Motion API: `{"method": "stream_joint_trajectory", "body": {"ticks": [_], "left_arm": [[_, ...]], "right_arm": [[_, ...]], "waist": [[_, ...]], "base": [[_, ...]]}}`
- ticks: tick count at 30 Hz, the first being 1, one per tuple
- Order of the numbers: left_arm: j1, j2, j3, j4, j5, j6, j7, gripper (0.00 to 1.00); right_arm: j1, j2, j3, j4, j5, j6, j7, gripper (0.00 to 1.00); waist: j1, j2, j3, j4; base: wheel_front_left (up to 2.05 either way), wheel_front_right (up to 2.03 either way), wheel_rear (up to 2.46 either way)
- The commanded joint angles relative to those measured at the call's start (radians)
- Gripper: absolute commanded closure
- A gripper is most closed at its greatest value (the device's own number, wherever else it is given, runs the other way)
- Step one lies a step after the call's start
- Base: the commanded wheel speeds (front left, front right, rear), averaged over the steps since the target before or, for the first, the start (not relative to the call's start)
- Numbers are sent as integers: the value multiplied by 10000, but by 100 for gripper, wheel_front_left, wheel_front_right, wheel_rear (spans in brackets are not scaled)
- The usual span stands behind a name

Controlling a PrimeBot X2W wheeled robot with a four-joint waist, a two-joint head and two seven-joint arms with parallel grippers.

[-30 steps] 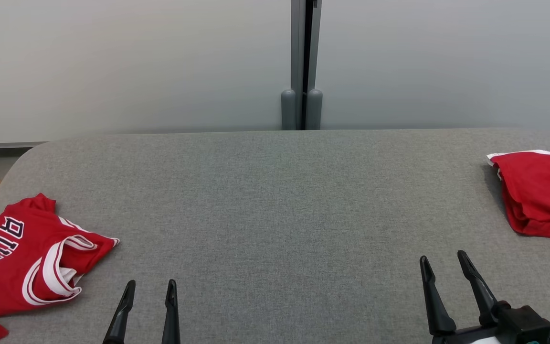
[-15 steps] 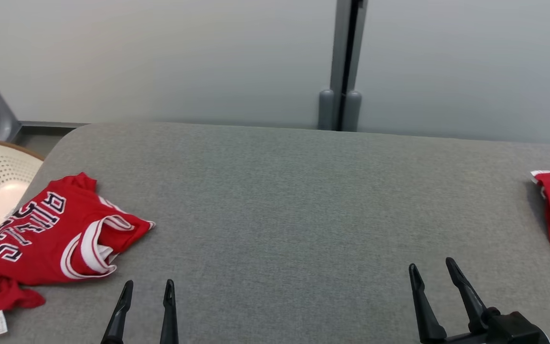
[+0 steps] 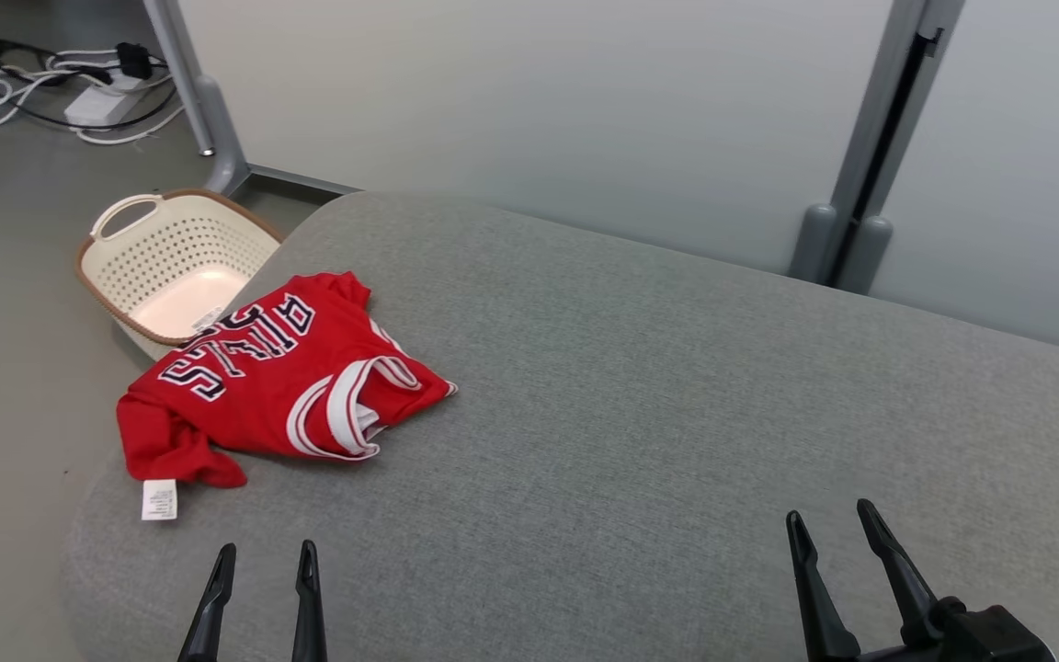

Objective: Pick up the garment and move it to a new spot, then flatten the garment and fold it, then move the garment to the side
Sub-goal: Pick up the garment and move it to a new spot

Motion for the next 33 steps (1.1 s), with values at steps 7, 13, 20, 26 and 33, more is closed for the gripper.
{"method": "stream_joint_trajectory", "body": {"ticks": [7, 13, 20, 26, 33], "left_arm": [[61, 34, 36, 9, 147, -93, -1, 0], [-19, 34, 68, -39, 117, -120, -1, 0], [-611, 31, 137, -125, -211, 10, 0, 0], [-1746, 32, -12, -250, -643, 245, -1, 0], [-3585, 31, 201, 256, -1570, 49, 0, 0]], "right_arm": [[185, -12, 112, 56, 190, -22, -28, 0], [159, -12, 90, 62, 122, -22, -29, 0], [-112, -163, -6, -36, -219, -22, -29, 0], [-612, -790, -62, -245, -445, -22, -29, 0], [-1167, -1580, -321, -600, -602, -22, -29, 0]], "waist": [[0, 0, -63, 871], [0, 0, 53, 1095], [0, 0, 894, 1073], [0, 0, 2272, 914], [0, 0, 3777, 699]], "base": [[0, 0, 0], [0, 0, 0], [0, 0, 0], [0, 0, 0], [0, 0, 0]]}}
